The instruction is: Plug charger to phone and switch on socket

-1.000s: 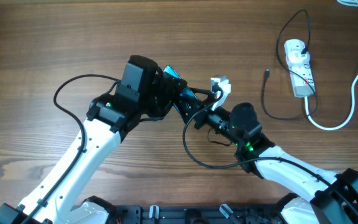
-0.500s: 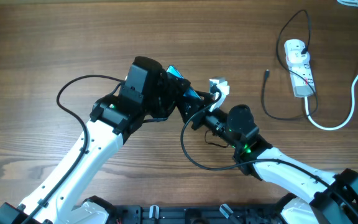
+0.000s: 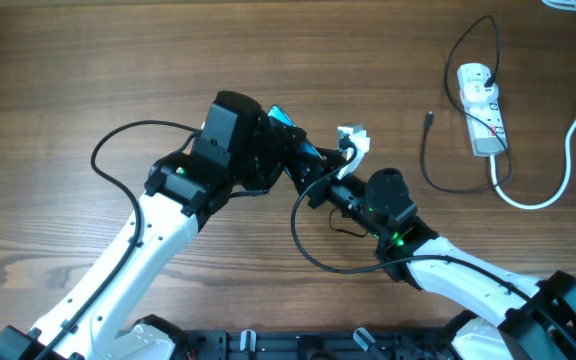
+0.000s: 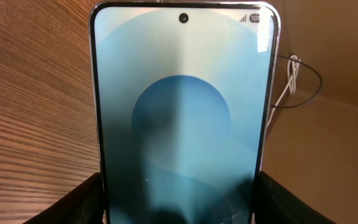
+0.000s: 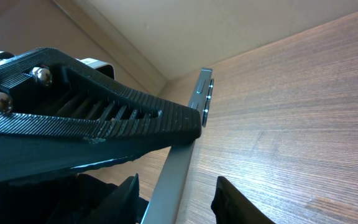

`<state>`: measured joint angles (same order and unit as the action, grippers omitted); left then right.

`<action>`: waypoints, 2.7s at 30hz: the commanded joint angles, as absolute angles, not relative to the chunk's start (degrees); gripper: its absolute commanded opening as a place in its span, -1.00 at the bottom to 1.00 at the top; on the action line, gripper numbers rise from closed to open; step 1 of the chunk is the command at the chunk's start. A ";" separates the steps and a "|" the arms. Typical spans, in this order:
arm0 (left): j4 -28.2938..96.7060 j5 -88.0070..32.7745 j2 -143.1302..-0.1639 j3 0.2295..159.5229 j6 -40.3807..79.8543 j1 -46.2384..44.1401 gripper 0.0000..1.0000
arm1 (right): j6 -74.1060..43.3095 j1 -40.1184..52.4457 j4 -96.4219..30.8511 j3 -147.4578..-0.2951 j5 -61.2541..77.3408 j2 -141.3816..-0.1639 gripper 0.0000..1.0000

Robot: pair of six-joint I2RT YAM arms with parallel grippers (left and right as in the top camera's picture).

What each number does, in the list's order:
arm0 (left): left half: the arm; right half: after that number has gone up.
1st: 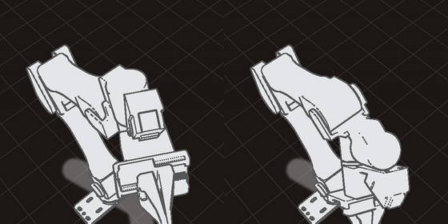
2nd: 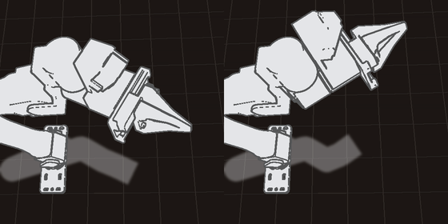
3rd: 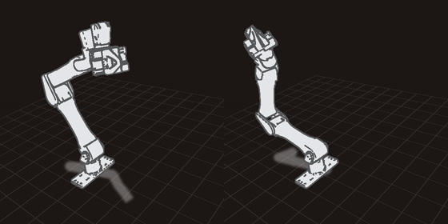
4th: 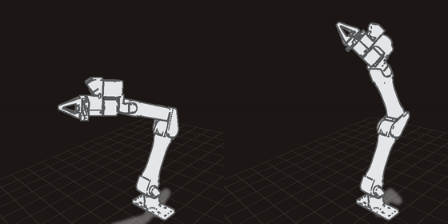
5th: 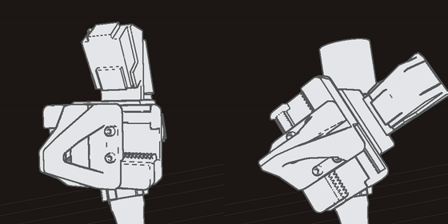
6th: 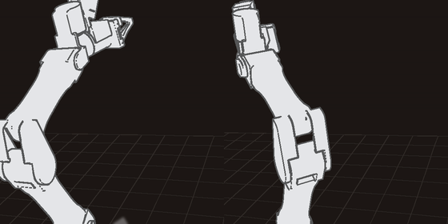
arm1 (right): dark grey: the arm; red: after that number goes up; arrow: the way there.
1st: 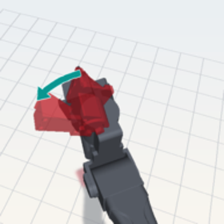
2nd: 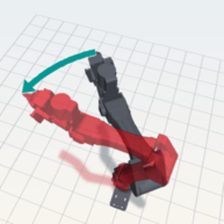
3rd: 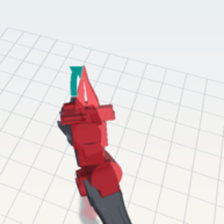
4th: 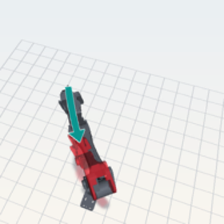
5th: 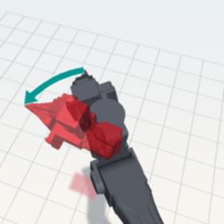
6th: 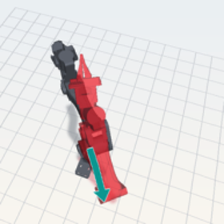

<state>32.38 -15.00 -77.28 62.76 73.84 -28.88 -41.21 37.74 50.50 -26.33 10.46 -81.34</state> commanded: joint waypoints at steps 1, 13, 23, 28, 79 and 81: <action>31.97 -15.31 -76.88 64.14 73.80 -29.52 -0.05 | -42.17 37.98 51.05 -26.79 11.68 -81.54 -0.25; 31.97 -14.90 -79.53 64.14 73.78 -29.52 -0.04 | -43.90 37.98 52.25 -26.79 15.03 -81.54 -0.63; 31.97 -14.48 -79.68 64.14 73.78 -29.52 -0.01 | -44.36 37.98 52.31 -26.79 16.34 -81.54 -0.80; 31.99 -14.48 -79.68 64.14 73.76 -29.52 0.11 | -45.25 37.98 52.80 -26.79 16.62 -81.54 -0.87; 43.75 -21.08 -72.34 63.59 77.67 -23.77 0.80 | -118.69 25.52 41.95 -26.76 42.52 -81.54 -0.92; 43.70 -22.09 -74.37 63.59 77.65 -23.77 0.77 | -118.69 25.52 41.95 -26.76 42.50 -81.54 -0.91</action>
<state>43.88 -18.92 -71.81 63.40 76.23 -23.97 -118.28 25.54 41.12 -26.33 41.39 -81.97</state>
